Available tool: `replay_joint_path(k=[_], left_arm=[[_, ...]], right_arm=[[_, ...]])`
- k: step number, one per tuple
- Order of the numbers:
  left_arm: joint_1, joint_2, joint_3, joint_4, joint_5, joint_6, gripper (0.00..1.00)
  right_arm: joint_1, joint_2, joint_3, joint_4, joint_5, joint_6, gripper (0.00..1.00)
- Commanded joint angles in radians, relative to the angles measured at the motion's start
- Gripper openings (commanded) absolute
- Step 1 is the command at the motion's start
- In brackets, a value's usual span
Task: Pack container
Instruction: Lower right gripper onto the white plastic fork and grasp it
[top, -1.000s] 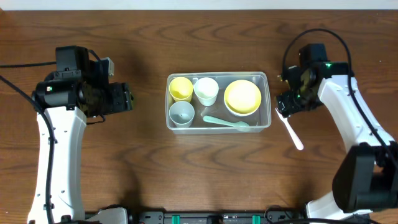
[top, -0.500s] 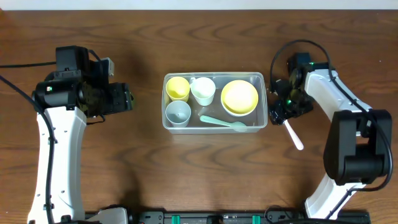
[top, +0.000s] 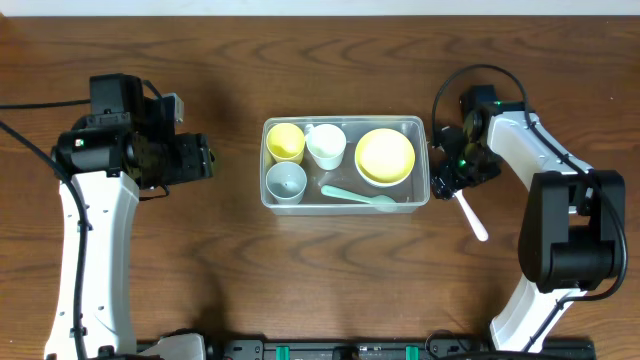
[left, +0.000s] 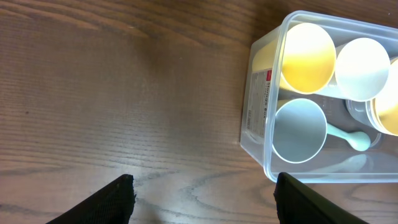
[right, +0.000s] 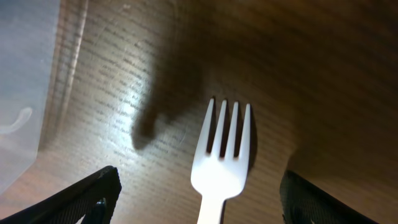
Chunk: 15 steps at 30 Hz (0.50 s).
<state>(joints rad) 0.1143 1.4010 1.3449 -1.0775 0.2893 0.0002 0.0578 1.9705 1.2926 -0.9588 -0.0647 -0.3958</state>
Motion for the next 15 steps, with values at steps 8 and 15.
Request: replay_joint_path(k=[8,15], left_arm=[[0.003,0.002,-0.004,-0.006,0.009,0.003,0.73],[0.003,0.002,-0.004,-0.007,0.01,0.003,0.73]], right_arm=[[0.006,0.011,-0.083,0.067,-0.021,-0.009,0.84],[0.006,0.011,-0.096,0.08,-0.021,-0.009,0.76]])
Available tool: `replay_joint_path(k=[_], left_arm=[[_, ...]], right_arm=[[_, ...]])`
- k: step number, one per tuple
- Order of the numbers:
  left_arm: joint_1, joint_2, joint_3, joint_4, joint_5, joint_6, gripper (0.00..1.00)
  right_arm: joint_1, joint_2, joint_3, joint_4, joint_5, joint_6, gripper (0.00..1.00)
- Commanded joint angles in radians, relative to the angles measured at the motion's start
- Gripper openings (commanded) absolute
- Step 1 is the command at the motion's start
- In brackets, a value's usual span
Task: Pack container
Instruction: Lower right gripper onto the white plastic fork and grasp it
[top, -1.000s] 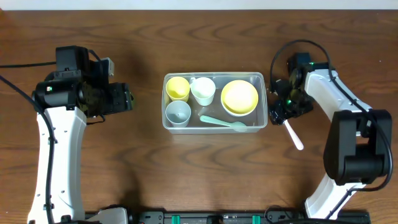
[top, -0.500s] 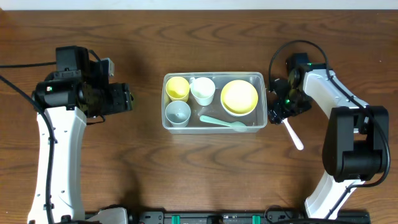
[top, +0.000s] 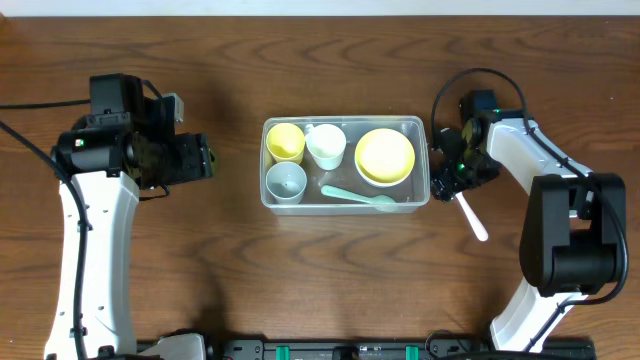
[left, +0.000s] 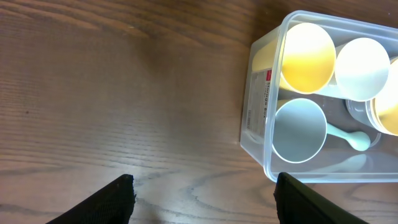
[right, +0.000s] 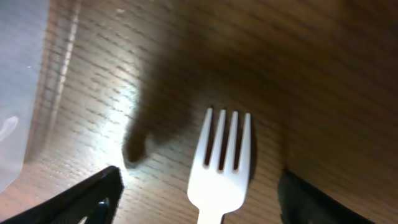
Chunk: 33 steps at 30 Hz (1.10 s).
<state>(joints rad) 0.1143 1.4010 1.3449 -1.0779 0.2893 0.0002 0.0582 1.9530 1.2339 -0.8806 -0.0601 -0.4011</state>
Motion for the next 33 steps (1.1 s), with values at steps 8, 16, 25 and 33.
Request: replay_joint_path(k=[8,16,25,33], left_arm=[[0.003,0.002,-0.004,-0.006,0.01,0.003,0.73],[0.003,0.002,-0.004,-0.006,0.01,0.003,0.73],[0.003,0.002,-0.004,-0.006,0.009,0.003,0.73],[0.003,0.002,-0.004,-0.006,0.01,0.003,0.73]], right_arm=[[0.006,0.029,-0.037,0.002,0.069,0.047,0.73],[0.006,0.029,-0.037,0.002,0.071,0.049,0.61],[0.006,0.029,-0.037,0.002,0.071,0.05,0.46],[0.006,0.029,-0.037,0.003,0.071,0.049,0.41]])
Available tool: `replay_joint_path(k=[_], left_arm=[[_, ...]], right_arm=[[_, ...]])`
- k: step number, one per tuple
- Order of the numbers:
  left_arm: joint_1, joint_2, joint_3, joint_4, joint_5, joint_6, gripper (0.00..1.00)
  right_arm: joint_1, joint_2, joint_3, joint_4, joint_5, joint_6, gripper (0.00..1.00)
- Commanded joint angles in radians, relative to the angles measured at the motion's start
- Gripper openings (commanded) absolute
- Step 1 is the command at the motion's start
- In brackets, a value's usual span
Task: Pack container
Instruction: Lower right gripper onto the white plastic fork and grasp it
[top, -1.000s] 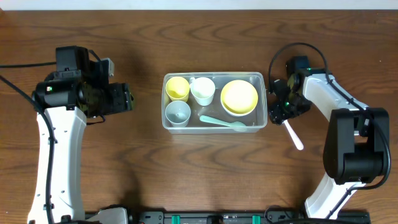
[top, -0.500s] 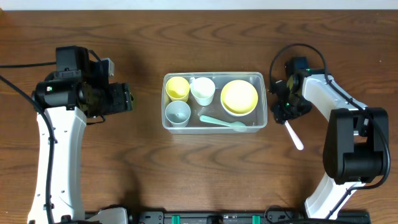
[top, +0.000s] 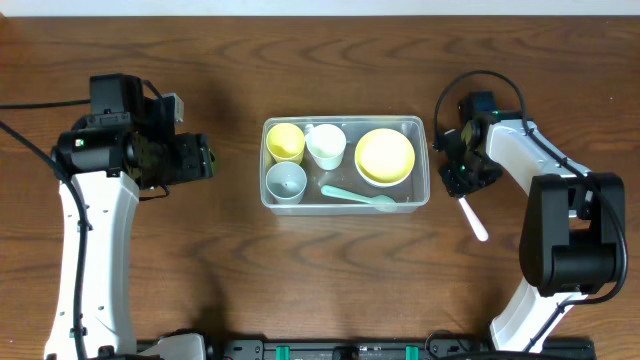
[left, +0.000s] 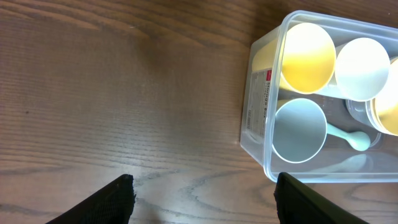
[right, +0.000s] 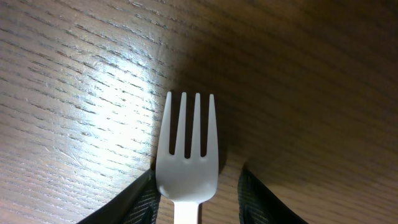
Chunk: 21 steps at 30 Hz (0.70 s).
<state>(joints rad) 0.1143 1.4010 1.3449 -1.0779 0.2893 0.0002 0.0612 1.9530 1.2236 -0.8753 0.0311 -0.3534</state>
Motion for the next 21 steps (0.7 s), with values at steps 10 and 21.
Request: replay_joint_path(k=[10,21], left_arm=[[0.003,0.002,-0.004,-0.006,0.01,0.003,0.73],[0.003,0.002,-0.004,-0.006,0.01,0.003,0.73]], right_arm=[[0.003,0.029,-0.027,0.016,-0.02,0.002,0.34],[0.003,0.029,-0.027,0.027,-0.02,0.002,0.22]])
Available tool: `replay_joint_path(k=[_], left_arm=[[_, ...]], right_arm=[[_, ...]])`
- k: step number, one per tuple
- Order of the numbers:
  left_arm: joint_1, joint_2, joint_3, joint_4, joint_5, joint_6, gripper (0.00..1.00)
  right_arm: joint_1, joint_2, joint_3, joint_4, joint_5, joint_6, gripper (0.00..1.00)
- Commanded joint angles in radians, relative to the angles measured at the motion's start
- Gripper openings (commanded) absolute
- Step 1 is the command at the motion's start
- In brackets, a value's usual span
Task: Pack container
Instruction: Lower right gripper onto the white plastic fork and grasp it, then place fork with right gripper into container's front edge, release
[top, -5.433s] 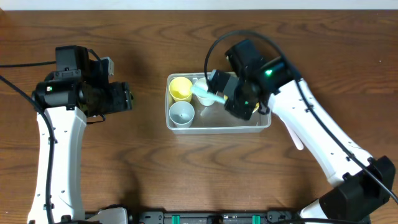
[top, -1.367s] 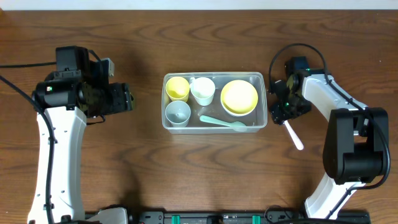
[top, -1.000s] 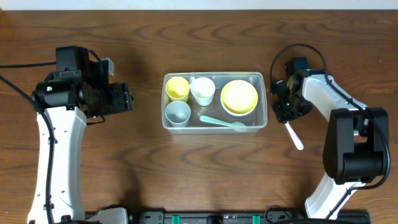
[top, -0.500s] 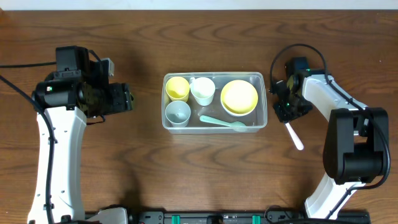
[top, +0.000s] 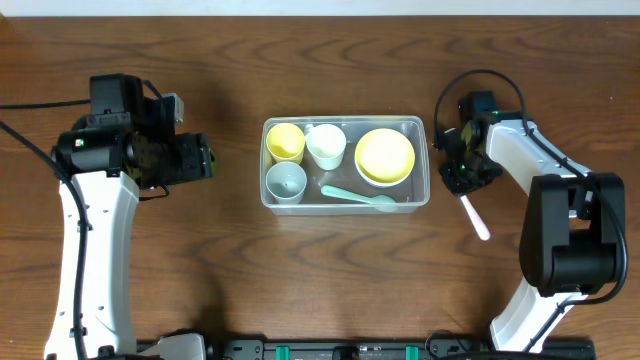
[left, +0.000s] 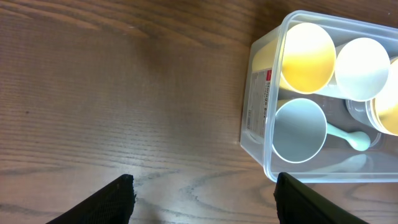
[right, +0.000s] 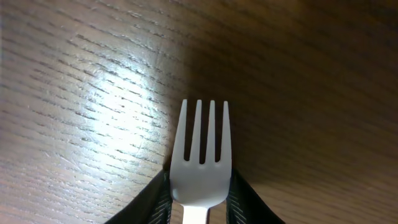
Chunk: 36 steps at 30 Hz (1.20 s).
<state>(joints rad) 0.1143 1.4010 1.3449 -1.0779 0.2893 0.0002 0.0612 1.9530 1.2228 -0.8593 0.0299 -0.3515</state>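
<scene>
A clear plastic container (top: 425, 160) sits mid-table holding a yellow cup (top: 285, 142), a white cup (top: 326, 145), a pale blue cup (top: 286, 181), a yellow bowl (top: 385, 156) and a mint spoon (top: 360, 196). A white plastic fork (right: 200, 162) lies on the table right of the container, its handle (top: 474, 218) trailing toward the front. My right gripper (right: 199, 193) is shut on the fork's head, both fingers pressed against its sides. My left gripper (left: 202, 199) hangs open left of the container (left: 264, 124), holding nothing.
Bare wooden table (top: 330, 270) surrounds the container. The right arm's black cable (top: 480, 75) loops above its wrist. The left arm (top: 95, 230) runs along the left side.
My right gripper's fingers have closed in from a small gap either side of the fork's head to touching it. The left arm and the container's contents have not moved.
My right gripper stood wide open low over the fork beside the container's right wall, and stayed so at the second moment. Then it was lower with its fingers narrowed round the fork's head, and now they grip it. The left gripper stayed open and still throughout.
</scene>
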Motion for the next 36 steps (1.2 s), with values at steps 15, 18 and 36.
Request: replay_joint_path(k=[15,18,36], left_arm=[[0.003,0.002,-0.004,-0.006,0.01,0.003,0.73],[0.003,0.002,-0.004,-0.005,0.01,0.003,0.73],[0.003,0.002,-0.004,-0.006,0.01,0.003,0.73]], right_arm=[[0.003,0.0,0.009,0.04,-0.019,0.049,0.01],[0.003,-0.063,0.071,0.006,-0.019,0.061,0.01],[0.393,-0.463,0.349,-0.06,-0.039,-0.145,0.01]])
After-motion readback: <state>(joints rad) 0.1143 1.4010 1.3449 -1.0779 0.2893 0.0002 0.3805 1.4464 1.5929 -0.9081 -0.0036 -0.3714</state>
